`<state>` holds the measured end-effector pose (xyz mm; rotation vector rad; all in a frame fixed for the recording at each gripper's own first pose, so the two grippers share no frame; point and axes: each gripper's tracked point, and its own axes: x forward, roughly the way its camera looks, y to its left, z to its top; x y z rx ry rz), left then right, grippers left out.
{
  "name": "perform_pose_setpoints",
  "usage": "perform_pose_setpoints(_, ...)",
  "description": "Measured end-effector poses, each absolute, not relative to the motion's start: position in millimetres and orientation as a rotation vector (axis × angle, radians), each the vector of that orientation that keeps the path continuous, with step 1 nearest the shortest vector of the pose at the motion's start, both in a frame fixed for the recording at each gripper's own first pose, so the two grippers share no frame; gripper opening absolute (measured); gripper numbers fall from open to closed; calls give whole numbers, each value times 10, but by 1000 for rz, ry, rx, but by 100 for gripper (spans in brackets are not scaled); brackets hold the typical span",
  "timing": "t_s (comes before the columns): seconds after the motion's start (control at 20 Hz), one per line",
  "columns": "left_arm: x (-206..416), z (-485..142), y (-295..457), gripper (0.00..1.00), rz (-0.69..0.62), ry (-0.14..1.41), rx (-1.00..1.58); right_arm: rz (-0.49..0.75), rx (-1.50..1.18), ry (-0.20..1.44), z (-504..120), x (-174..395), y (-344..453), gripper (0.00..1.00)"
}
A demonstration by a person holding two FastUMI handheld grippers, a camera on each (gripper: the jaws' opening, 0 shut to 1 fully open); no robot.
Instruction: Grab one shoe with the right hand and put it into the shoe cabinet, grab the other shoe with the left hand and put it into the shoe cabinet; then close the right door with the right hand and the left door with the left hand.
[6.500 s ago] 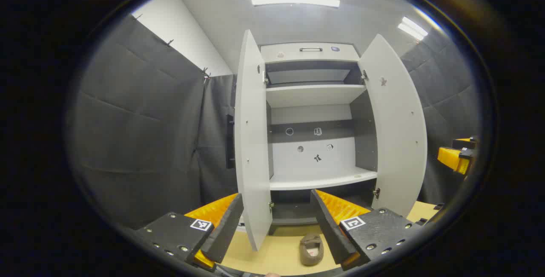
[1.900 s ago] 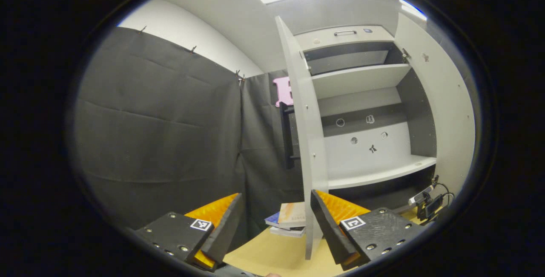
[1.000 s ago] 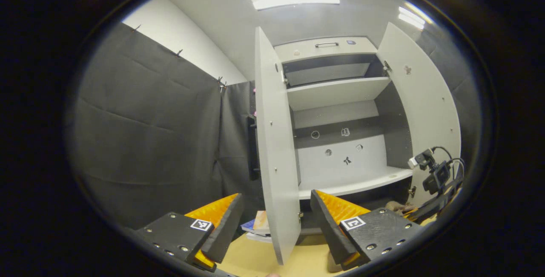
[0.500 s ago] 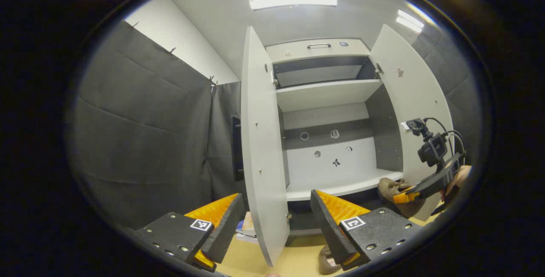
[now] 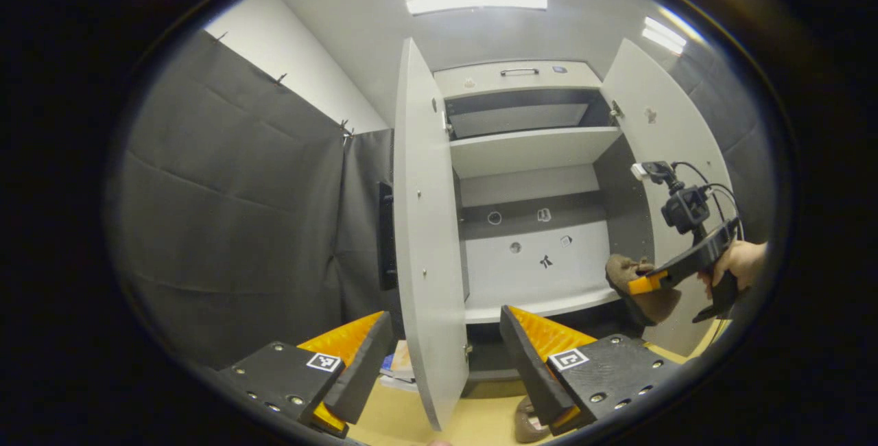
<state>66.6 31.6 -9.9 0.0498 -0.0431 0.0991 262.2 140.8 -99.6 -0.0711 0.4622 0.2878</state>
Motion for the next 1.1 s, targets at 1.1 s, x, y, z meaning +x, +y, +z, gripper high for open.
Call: perform_pose_setpoints(1.1, 784, -328, 520, 100, 130, 23, 37, 189, -183, 428, -966, 4283, 1742, 18)
